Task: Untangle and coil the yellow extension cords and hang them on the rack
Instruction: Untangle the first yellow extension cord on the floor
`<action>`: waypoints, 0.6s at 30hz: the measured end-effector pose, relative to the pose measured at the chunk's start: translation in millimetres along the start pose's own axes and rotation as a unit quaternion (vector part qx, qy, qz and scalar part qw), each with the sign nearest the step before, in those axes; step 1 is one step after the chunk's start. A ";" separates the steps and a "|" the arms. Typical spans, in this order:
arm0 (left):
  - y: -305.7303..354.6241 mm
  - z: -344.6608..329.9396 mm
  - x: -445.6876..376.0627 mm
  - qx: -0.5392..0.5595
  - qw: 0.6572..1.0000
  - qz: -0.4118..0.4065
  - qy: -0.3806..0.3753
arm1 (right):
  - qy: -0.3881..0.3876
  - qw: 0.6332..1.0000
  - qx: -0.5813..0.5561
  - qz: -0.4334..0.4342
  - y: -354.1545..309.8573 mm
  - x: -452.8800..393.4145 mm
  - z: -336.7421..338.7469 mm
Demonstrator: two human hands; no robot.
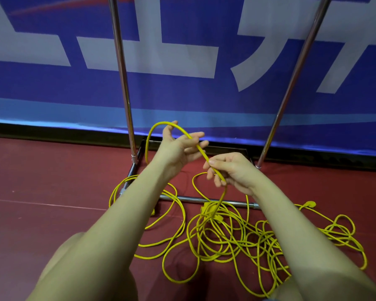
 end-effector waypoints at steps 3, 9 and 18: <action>0.4 -1.7 -0.8 0.006 1.000 -0.011 -0.003 | -0.014 0.999 -0.037 0.013 -5.8 0.1 -3.2; 16.6 6.1 -6.6 0.078 0.993 -0.082 0.038 | -0.060 0.997 -0.053 -0.007 -7.4 6.2 -7.7; 19.0 21.1 -7.2 0.122 0.982 -0.110 0.097 | -0.085 0.994 -0.052 -0.040 2.7 8.4 -6.7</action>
Point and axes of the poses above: each hand's wrist, its own x-axis away from the middle knuckle, its own z-axis out of the back of the hand, y = z × x, the point moved 3 cm from there along -x, towards the middle knuckle, and after that the axes turned 9 degrees about -y, right-handed, at the moved point
